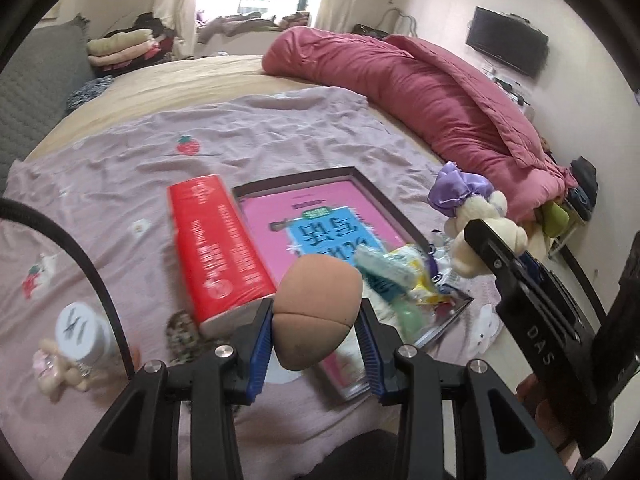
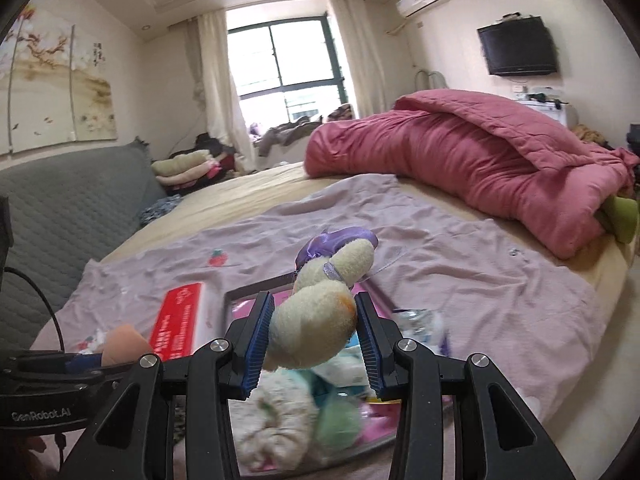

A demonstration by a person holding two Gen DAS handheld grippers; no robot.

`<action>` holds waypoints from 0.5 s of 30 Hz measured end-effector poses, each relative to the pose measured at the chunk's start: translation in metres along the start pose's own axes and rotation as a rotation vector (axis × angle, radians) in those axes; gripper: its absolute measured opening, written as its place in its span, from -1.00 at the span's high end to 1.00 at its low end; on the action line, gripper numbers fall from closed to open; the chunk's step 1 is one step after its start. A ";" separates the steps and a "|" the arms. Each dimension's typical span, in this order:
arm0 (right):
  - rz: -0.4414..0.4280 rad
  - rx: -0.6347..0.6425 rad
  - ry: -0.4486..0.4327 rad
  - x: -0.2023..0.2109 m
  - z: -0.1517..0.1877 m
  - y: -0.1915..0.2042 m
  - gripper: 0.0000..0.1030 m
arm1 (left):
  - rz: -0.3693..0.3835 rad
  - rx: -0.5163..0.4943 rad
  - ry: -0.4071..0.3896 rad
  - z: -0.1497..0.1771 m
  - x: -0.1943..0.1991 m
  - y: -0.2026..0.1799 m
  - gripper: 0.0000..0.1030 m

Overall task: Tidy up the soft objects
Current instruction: 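Carry the sponge and plush toy over the pink tray with both grippers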

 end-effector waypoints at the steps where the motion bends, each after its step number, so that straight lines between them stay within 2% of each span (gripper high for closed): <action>1: 0.011 0.001 -0.006 0.001 0.000 -0.004 0.18 | 0.006 -0.006 0.004 -0.003 -0.004 -0.006 0.22; 7: 0.021 -0.018 -0.003 0.000 0.002 -0.017 0.18 | 0.018 -0.057 0.033 -0.012 -0.034 -0.034 0.22; 15: 0.002 -0.040 0.048 -0.013 0.008 -0.022 0.17 | 0.038 -0.076 0.145 0.002 -0.093 -0.048 0.22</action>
Point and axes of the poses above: each gripper's, at about its wrist camera, not at the fingertips, and x roughly against the way its jaws point, y to its left, z to its underside, the point moved 2 cm from there along -x, roughly the way its jaws point, and after that the axes turned 2 degrees about y, right-handed, at the moved point
